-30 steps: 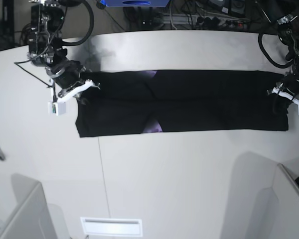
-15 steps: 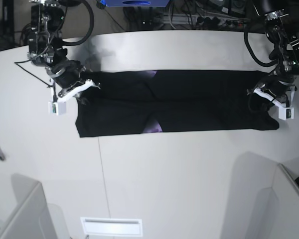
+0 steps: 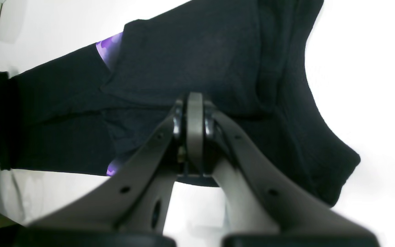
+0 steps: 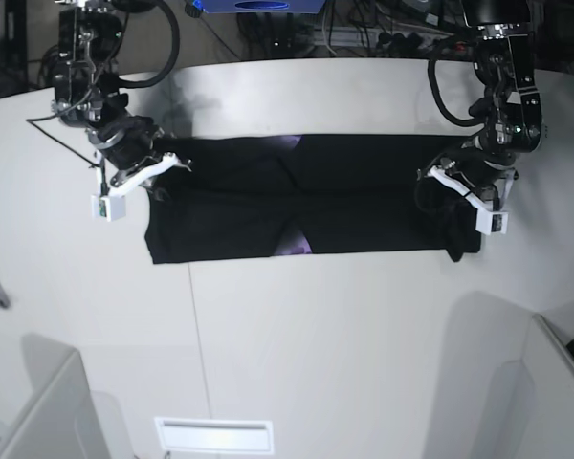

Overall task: Fold the T-shirt properly
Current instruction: 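Fold the strip end held by the left gripper inward toward the right gripper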

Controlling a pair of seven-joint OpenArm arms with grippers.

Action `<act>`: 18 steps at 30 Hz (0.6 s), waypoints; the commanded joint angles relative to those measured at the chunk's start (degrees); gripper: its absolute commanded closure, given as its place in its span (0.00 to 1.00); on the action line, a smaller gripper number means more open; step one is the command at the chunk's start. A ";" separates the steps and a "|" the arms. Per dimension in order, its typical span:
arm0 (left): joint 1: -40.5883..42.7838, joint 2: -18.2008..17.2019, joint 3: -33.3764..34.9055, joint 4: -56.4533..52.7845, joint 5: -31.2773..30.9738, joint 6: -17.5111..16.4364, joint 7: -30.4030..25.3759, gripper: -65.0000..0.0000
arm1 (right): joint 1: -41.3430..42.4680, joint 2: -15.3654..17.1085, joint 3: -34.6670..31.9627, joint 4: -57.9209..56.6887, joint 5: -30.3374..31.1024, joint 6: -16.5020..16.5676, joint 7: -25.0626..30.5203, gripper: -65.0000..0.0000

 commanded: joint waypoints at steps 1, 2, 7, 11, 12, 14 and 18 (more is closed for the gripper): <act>-1.09 -0.13 0.34 1.16 -0.63 0.17 -1.08 1.00 | 0.26 0.44 0.35 1.12 0.72 0.33 1.07 1.00; -1.35 0.22 0.78 0.98 -0.63 0.17 -1.08 1.00 | 0.26 0.44 0.35 1.12 0.72 0.33 1.07 1.00; -2.06 1.71 3.50 0.98 -0.63 0.25 -1.08 1.00 | 0.26 0.44 0.35 1.12 0.72 0.33 1.07 1.00; -3.20 2.95 6.05 0.80 -0.63 1.05 -0.90 1.00 | 0.26 0.44 0.35 1.12 0.72 0.33 1.07 1.00; -3.20 3.21 6.75 0.89 -0.63 2.36 -0.90 1.00 | 0.26 0.44 0.35 1.12 0.72 0.33 1.07 1.00; -3.81 3.21 8.69 0.98 -0.63 3.86 -0.90 1.00 | 0.26 0.44 0.35 1.12 0.72 0.33 1.07 1.00; -4.78 3.30 12.12 0.80 -0.63 4.12 -0.90 1.00 | 0.26 0.44 0.35 1.12 0.72 0.33 1.07 1.00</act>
